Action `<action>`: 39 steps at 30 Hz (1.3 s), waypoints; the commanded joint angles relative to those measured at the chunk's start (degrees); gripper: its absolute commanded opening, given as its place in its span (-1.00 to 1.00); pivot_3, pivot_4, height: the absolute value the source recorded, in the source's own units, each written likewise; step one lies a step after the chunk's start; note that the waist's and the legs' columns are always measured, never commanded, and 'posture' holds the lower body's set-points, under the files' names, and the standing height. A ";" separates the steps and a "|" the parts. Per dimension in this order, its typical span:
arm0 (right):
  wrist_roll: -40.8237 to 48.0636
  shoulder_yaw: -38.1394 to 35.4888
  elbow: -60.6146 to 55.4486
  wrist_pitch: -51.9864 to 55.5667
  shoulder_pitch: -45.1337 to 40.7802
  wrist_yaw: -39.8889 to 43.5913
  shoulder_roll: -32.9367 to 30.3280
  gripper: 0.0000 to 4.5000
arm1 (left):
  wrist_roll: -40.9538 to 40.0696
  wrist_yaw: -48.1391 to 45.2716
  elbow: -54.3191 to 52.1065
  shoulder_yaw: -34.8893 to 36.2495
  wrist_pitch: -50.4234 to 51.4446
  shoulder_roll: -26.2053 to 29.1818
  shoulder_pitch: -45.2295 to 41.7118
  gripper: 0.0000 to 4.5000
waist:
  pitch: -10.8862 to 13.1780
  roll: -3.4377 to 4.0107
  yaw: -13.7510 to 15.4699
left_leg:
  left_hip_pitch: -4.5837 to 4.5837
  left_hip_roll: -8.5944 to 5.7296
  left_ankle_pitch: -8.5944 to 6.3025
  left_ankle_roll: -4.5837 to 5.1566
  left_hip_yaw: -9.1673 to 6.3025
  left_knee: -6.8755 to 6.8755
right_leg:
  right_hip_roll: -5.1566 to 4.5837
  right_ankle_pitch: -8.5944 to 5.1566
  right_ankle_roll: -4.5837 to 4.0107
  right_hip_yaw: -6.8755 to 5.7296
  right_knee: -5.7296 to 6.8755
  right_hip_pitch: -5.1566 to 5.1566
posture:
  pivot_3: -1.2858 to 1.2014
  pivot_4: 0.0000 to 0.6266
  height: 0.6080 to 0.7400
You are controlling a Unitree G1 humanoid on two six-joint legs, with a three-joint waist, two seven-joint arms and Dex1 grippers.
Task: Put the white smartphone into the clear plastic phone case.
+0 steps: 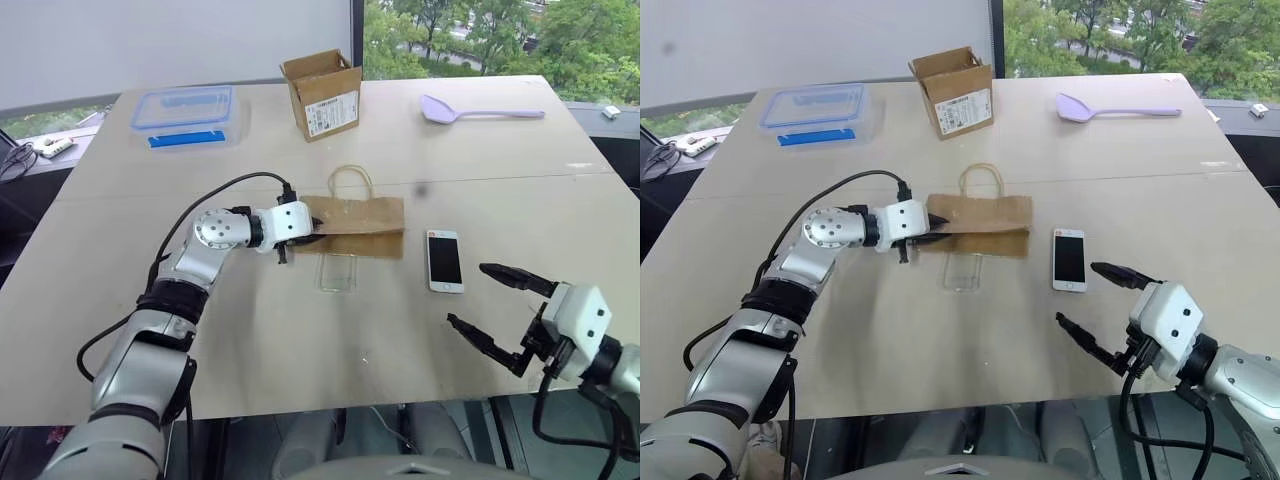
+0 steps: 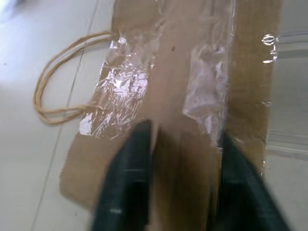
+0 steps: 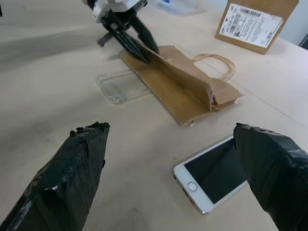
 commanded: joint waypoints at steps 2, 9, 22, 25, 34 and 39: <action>0.73 0.10 -2.78 -0.42 -0.08 -0.23 -0.35 1.00 | -5.22 1.60 -2.88 8.42 6.23 3.89 1.91 -0.97 | 0.00 0.00 -0.55 | -0.01 0.00 0.00 0.00 -0.02 0.04 | 0.01 0.00 0.00 -0.01 0.03 0.00 | 0.03 -0.52 1.00; 1.66 2.44 0.00 -0.74 -4.51 1.53 -1.08 1.00 | -8.62 4.86 -13.48 21.13 17.66 15.94 17.16 -0.97 | 0.01 0.00 -2.44 | 0.03 0.05 0.00 0.00 0.02 0.01 | 0.00 0.00 -0.01 0.08 0.20 -0.09 | 0.03 -0.52 1.00; 0.67 6.17 5.44 -3.14 -9.08 3.94 -1.10 1.00 | -35.07 1.34 -38.59 34.28 54.56 17.45 23.90 0.68 | 0.07 -0.12 0.36 | -0.02 0.01 0.00 0.00 -0.12 0.15 | -0.11 0.00 -0.02 -0.10 0.39 -0.05 | 0.03 -0.52 1.00; 0.08 5.93 4.76 -3.48 -7.87 2.92 -0.69 1.00 | -40.18 2.84 -47.65 30.06 64.41 16.92 22.41 0.95 | 0.07 -0.12 0.16 | 0.01 0.02 0.00 0.00 -0.06 0.14 | -0.08 -0.01 -0.02 -0.03 0.42 -0.06 | 0.03 -0.52 1.00; -1.33 5.09 2.14 -3.99 -3.53 0.26 0.23 1.00 | -24.45 -23.10 -36.20 5.64 36.37 17.16 8.78 0.95 | 0.09 -0.09 -0.15 | 0.11 0.04 0.04 -0.08 0.11 0.13 | 0.03 0.00 -0.06 0.08 0.53 -0.07 | 0.03 -0.52 1.00; -2.24 4.75 1.30 -4.45 -2.08 -0.92 0.74 1.00 | -17.30 -34.62 -21.35 -5.70 20.37 11.03 -2.06 0.95 | 0.09 -0.10 -0.04 | 0.10 -0.05 0.05 -0.06 0.10 0.19 | 0.01 0.00 -0.04 0.02 0.52 0.01 | 0.03 -0.52 1.00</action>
